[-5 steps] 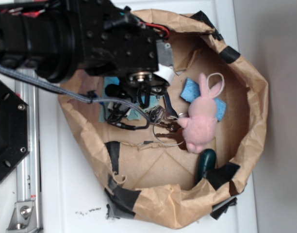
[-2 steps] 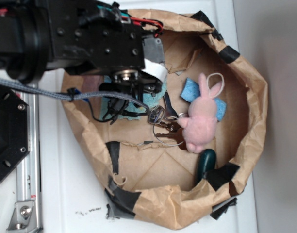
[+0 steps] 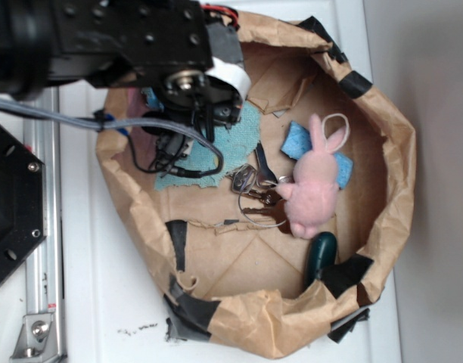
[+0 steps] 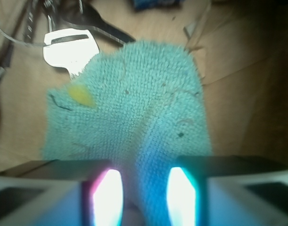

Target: Grab the blue cloth.

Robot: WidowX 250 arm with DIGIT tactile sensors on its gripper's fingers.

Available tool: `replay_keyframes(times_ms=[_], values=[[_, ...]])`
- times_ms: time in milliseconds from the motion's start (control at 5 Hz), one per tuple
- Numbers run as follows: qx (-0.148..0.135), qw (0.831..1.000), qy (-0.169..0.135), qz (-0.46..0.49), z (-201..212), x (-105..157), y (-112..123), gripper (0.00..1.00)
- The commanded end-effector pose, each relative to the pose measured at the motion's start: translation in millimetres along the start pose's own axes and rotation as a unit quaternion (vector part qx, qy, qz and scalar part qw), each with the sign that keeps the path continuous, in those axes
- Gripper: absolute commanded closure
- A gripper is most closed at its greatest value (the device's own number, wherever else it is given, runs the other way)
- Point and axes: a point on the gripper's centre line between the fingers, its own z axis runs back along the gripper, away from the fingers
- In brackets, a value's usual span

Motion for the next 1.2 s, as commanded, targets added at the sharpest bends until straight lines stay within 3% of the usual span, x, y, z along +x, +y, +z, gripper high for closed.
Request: replay_keyframes(times_ms=[0, 400, 600, 1000], values=[[-0.001, 0.999, -0.038, -0.008, -18, 13, 8, 0.00], [-0.012, 0.999, 0.010, -0.041, -56, 37, -13, 0.00], [-0.007, 1.000, 0.007, -0.025, -53, 34, -11, 1.00], [-0.020, 1.000, -0.013, -0.011, -47, 28, -1, 1.00]])
